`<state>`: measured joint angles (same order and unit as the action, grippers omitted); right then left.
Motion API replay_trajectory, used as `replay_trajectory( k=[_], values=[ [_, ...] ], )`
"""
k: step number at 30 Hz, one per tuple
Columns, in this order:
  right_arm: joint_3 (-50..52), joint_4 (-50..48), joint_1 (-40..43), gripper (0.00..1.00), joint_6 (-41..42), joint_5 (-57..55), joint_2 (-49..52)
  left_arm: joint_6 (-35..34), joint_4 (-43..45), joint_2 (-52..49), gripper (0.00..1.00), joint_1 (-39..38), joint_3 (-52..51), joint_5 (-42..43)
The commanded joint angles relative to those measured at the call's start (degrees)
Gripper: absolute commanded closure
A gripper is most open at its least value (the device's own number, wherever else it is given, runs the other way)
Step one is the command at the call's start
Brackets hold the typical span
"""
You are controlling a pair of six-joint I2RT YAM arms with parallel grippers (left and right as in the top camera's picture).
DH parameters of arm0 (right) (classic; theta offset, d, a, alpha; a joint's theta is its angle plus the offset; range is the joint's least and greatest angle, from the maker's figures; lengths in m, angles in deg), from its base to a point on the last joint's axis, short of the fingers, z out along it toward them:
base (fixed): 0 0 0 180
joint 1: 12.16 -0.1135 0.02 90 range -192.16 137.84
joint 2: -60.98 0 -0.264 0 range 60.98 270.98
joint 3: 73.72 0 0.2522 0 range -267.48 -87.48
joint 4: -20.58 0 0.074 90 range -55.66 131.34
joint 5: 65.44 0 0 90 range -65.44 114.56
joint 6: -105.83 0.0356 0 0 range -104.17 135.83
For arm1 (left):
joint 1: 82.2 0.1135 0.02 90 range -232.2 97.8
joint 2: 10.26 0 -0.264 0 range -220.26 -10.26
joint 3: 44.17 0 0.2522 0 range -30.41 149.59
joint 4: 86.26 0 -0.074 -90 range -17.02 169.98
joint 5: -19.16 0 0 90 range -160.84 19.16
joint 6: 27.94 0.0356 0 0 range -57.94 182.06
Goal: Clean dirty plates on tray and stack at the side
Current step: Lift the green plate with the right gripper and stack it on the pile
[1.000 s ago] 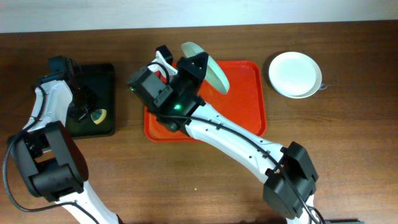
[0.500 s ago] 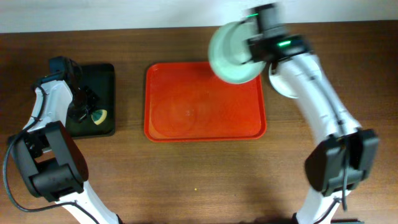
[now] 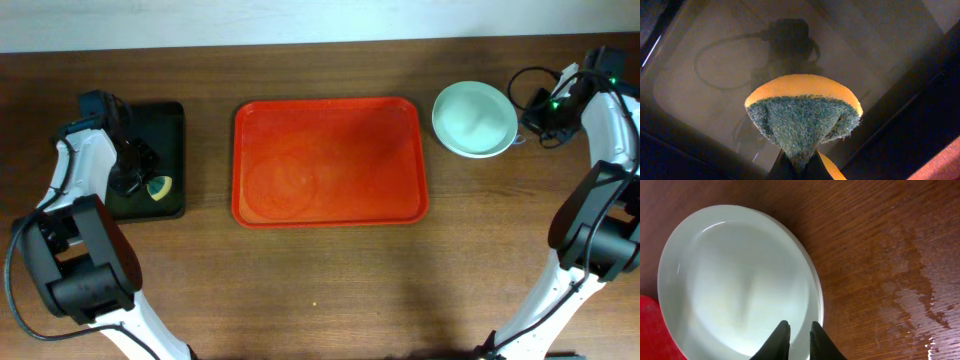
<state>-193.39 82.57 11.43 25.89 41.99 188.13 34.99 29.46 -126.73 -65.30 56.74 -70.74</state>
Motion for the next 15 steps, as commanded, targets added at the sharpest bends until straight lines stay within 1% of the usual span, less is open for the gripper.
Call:
replay_trajectory(
  k=[1, 2, 3, 4, 6, 7, 8, 10, 11, 12, 13, 14, 15],
  values=[
    [-0.11, 0.31, -1.55, 0.59, 0.09, -0.46, -0.02, -0.31, 0.02, 0.94, 1.0, 0.04, -0.17, 0.61],
    [-0.11, 1.16, -1.95, 0.48, 0.04, -0.26, -0.02, -0.28, 0.11, 0.94, 1.0, 0.04, -0.17, 0.59],
    [-0.13, 2.89, -2.43, 0.44, -0.13, 0.42, -0.07, -0.28, 0.15, 0.94, 1.0, 0.04, -0.17, 0.57],
    [-0.13, 4.48, -2.69, 0.44, -0.13, 1.09, -0.46, -0.28, 0.17, 0.94, 1.0, 0.04, -0.17, 0.57],
    [-0.13, 8.24, -2.69, 0.44, -0.2, 5.86, -2.16, -0.28, 0.61, 0.94, 1.0, 0.04, -0.17, 0.57],
    [-0.13, 9.88, -2.93, 0.44, -2.56, 8.61, -3.63, -0.31, 1.03, 0.9, 1.0, 0.04, -0.2, -0.02],
    [-0.13, 11.04, -3.48, 0.01, -5.99, 10.64, -5.01, -0.31, 2.23, 0.74, 1.0, 0.04, -0.42, -1.55],
    [-0.13, 13.38, -6.47, 0.01, -11.37, 11.06, -8.52, -0.31, 6.29, 0.04, 1.0, 0.04, -1.25, -3.54],
    [-0.13, 14.51, -8.57, 0.01, -13.11, 11.04, -10.25, -0.31, 9.03, -0.61, 1.0, 0.04, -1.88, -3.52],
    [-0.13, 15.37, -10.67, 0.01, -13.33, 10.82, -11.67, -0.31, 11.89, -1.07, 0.97, 0.04, -2.34, -3.54],
    [-0.13, 15.69, -12.68, 0.01, -13.73, 10.86, -12.76, -0.31, 14.97, -1.2, 0.79, 0.04, -2.62, -3.56],
    [-0.13, 15.8, -14.6, 0.01, -14.03, 10.86, -13.79, -0.28, 16.96, -1.18, 0.55, 0.04, -2.62, -3.54],
    [-0.13, 15.91, -16.83, 0.01, -14.21, 10.82, -15.13, -0.28, 18.75, -1.05, 0.12, 0.04, -2.1, -3.52]
  ],
)
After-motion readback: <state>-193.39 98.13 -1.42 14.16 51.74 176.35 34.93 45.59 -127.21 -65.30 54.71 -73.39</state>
